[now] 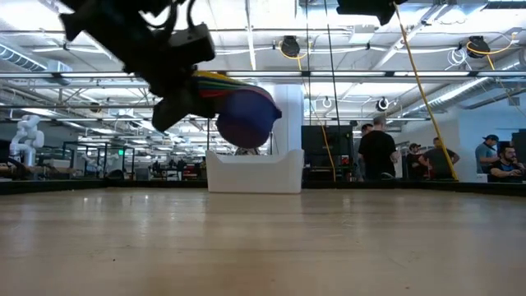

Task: Nest measuring cups in basket
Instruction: Put the nested measuring cups into the white bin

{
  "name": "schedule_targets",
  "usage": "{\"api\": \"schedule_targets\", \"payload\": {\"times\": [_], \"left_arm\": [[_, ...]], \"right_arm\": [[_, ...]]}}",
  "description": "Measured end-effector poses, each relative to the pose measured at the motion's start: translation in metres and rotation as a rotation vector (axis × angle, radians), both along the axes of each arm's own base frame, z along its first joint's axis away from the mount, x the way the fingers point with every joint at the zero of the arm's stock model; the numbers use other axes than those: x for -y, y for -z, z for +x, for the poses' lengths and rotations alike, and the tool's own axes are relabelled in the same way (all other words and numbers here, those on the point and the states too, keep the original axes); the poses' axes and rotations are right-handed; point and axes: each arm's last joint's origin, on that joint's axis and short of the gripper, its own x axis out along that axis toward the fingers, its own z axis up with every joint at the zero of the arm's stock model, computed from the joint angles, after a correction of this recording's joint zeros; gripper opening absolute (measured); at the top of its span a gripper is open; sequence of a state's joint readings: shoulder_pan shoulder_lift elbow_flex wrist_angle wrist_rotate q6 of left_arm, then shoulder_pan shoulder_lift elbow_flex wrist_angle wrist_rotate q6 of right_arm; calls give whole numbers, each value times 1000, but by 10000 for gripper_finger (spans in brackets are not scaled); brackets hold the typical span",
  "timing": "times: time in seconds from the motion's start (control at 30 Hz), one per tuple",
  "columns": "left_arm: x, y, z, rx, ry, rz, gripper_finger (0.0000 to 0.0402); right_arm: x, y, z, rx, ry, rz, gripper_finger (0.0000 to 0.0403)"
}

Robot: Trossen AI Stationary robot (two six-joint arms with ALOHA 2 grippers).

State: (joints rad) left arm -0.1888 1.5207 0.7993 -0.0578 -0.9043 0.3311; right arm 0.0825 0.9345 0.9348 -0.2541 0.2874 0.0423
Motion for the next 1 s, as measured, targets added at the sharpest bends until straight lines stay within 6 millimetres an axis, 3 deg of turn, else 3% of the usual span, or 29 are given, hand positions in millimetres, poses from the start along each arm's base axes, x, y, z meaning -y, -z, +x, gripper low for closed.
{"api": "schedule_targets", "payload": {"times": [0.17,0.6,0.8,1.0], "left_arm": [[19,20,-14,-1,-41,100,26],[45,73,-10,-50,-31,141,25],[48,78,-10,-72,4,81,26],[48,80,-12,-111,25,66,71]], "right_arm": [[0,1,5,7,0,0,118],[-2,12,23,-31,-3,-11,118],[-2,15,25,-45,-3,-12,118],[-3,15,26,-40,-12,24,118]]}}
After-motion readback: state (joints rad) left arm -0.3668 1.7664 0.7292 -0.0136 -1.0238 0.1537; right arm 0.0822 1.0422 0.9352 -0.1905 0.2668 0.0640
